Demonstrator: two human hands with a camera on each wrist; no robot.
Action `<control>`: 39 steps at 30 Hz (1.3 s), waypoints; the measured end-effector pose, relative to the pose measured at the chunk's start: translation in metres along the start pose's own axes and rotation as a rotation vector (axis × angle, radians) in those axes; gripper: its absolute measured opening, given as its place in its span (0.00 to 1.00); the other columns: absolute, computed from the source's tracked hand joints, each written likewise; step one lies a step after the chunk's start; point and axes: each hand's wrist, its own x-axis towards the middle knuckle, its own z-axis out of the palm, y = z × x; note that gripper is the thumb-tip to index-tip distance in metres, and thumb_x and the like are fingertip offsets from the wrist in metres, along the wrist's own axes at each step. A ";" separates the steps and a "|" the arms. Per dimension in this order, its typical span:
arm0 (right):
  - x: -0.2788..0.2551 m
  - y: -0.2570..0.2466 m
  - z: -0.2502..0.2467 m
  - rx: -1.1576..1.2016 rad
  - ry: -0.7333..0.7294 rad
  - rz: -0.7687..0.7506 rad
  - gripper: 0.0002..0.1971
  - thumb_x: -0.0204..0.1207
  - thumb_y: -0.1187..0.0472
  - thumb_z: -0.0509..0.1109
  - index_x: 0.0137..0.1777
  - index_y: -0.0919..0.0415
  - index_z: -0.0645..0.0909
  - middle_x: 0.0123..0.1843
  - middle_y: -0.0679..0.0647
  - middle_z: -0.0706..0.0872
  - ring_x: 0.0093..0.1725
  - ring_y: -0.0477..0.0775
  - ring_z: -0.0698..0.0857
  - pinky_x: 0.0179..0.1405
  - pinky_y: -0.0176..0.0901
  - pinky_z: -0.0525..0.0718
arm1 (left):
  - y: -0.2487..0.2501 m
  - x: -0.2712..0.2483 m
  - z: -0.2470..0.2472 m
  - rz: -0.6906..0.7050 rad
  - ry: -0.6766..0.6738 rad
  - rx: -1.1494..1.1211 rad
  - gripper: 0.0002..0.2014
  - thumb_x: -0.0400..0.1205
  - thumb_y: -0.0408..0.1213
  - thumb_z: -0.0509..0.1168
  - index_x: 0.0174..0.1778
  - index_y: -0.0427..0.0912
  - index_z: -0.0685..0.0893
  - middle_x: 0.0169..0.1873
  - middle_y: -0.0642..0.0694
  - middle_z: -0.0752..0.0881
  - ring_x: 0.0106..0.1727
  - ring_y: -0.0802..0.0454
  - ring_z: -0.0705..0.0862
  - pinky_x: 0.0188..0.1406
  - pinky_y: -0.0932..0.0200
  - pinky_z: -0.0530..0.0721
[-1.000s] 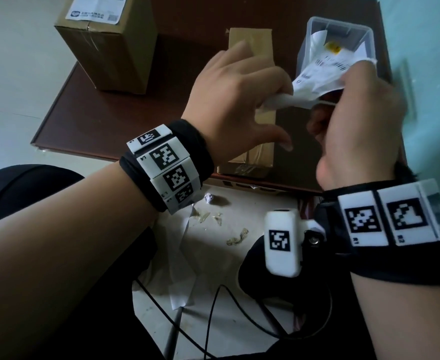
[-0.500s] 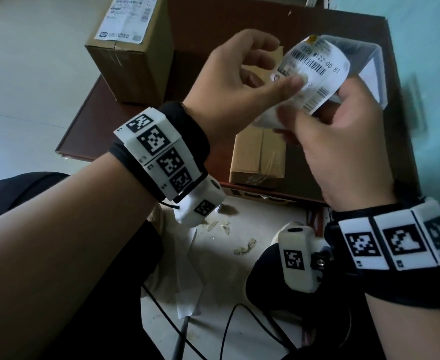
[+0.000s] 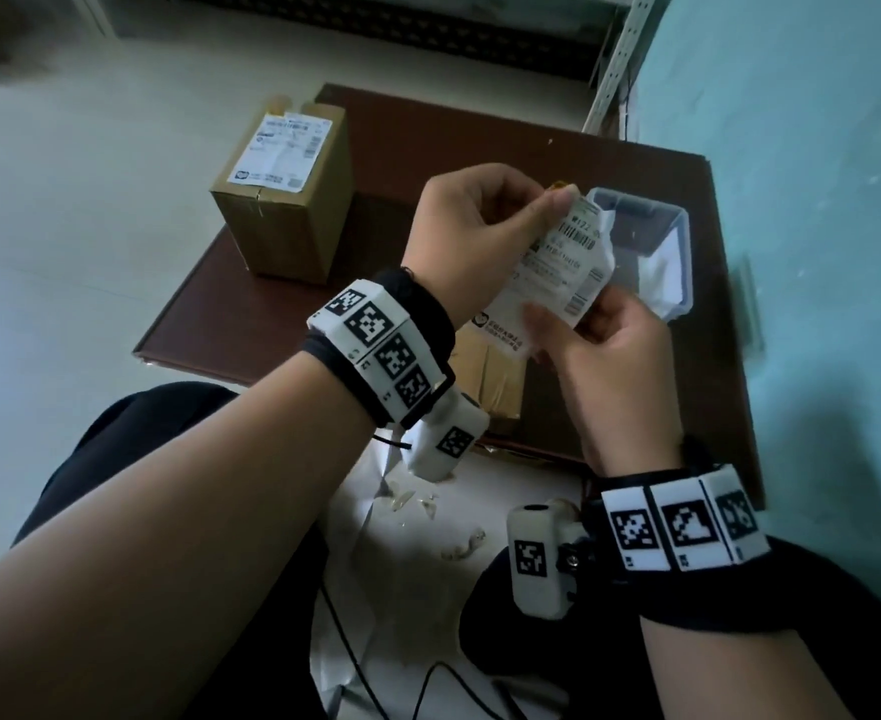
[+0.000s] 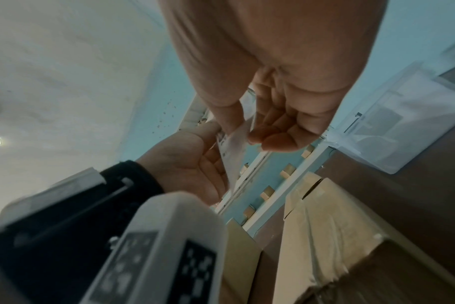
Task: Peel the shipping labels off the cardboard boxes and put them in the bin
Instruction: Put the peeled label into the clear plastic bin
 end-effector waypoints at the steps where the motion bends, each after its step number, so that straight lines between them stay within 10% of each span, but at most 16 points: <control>1: 0.001 0.003 -0.003 -0.005 0.035 0.011 0.08 0.81 0.59 0.81 0.54 0.46 0.87 0.52 0.46 0.96 0.51 0.40 0.94 0.52 0.44 0.94 | 0.000 0.002 0.006 -0.003 0.020 -0.011 0.09 0.80 0.43 0.78 0.38 0.44 0.88 0.32 0.53 0.92 0.35 0.58 0.92 0.33 0.61 0.88; 5: 0.007 0.009 -0.014 -0.047 0.149 0.020 0.03 0.84 0.56 0.78 0.51 0.46 0.88 0.49 0.46 0.96 0.47 0.42 0.94 0.51 0.50 0.94 | 0.003 0.011 0.023 -0.008 0.032 -0.016 0.09 0.80 0.45 0.78 0.40 0.44 0.89 0.37 0.47 0.93 0.40 0.50 0.93 0.39 0.44 0.94; 12: 0.029 0.005 -0.045 -0.234 0.272 -0.032 0.08 0.87 0.59 0.74 0.58 0.42 0.86 0.49 0.48 0.94 0.43 0.47 0.93 0.45 0.49 0.94 | 0.000 0.040 0.047 0.002 -0.018 0.057 0.06 0.80 0.43 0.77 0.44 0.46 0.90 0.41 0.48 0.93 0.42 0.52 0.93 0.41 0.45 0.94; 18: 0.064 0.006 -0.069 -0.173 0.374 -0.022 0.14 0.82 0.61 0.80 0.67 0.57 0.90 0.44 0.47 0.95 0.39 0.43 0.93 0.43 0.42 0.92 | -0.007 0.079 0.075 0.078 -0.045 0.302 0.05 0.80 0.46 0.76 0.42 0.51 0.90 0.37 0.58 0.90 0.40 0.65 0.89 0.42 0.67 0.89; 23: 0.106 0.026 -0.081 -0.199 0.429 0.000 0.08 0.80 0.61 0.81 0.57 0.52 0.93 0.40 0.47 0.95 0.35 0.42 0.94 0.43 0.47 0.95 | -0.033 0.093 0.087 0.028 -0.116 0.263 0.07 0.81 0.37 0.76 0.54 0.47 0.93 0.39 0.50 0.93 0.36 0.58 0.90 0.32 0.68 0.86; 27: 0.115 0.049 -0.084 -0.254 0.449 -0.021 0.09 0.79 0.58 0.79 0.45 0.39 0.90 0.43 0.47 0.95 0.39 0.44 0.95 0.45 0.53 0.96 | -0.054 0.094 0.095 -0.006 -0.249 0.295 0.13 0.81 0.37 0.76 0.61 0.48 0.91 0.46 0.50 0.93 0.45 0.53 0.91 0.45 0.58 0.91; 31: 0.121 0.056 -0.093 -0.256 0.452 -0.022 0.09 0.81 0.59 0.79 0.59 0.54 0.94 0.44 0.47 0.95 0.36 0.41 0.94 0.36 0.37 0.91 | -0.061 0.100 0.099 -0.048 -0.319 0.331 0.09 0.83 0.39 0.74 0.58 0.43 0.90 0.46 0.50 0.92 0.34 0.65 0.85 0.30 0.74 0.80; 35: 0.126 0.057 -0.094 -0.264 0.473 0.000 0.07 0.81 0.60 0.79 0.55 0.52 0.95 0.37 0.43 0.93 0.34 0.40 0.93 0.34 0.34 0.90 | -0.067 0.109 0.102 -0.122 -0.307 0.393 0.18 0.82 0.41 0.75 0.32 0.47 0.74 0.31 0.52 0.78 0.24 0.63 0.72 0.21 0.71 0.71; 39: 0.128 0.054 -0.089 -0.319 0.500 -0.011 0.10 0.77 0.60 0.76 0.42 0.41 0.92 0.29 0.41 0.91 0.30 0.42 0.92 0.33 0.44 0.93 | -0.066 0.109 0.103 -0.161 -0.339 0.408 0.12 0.83 0.44 0.73 0.41 0.40 0.83 0.34 0.47 0.79 0.24 0.60 0.70 0.22 0.69 0.70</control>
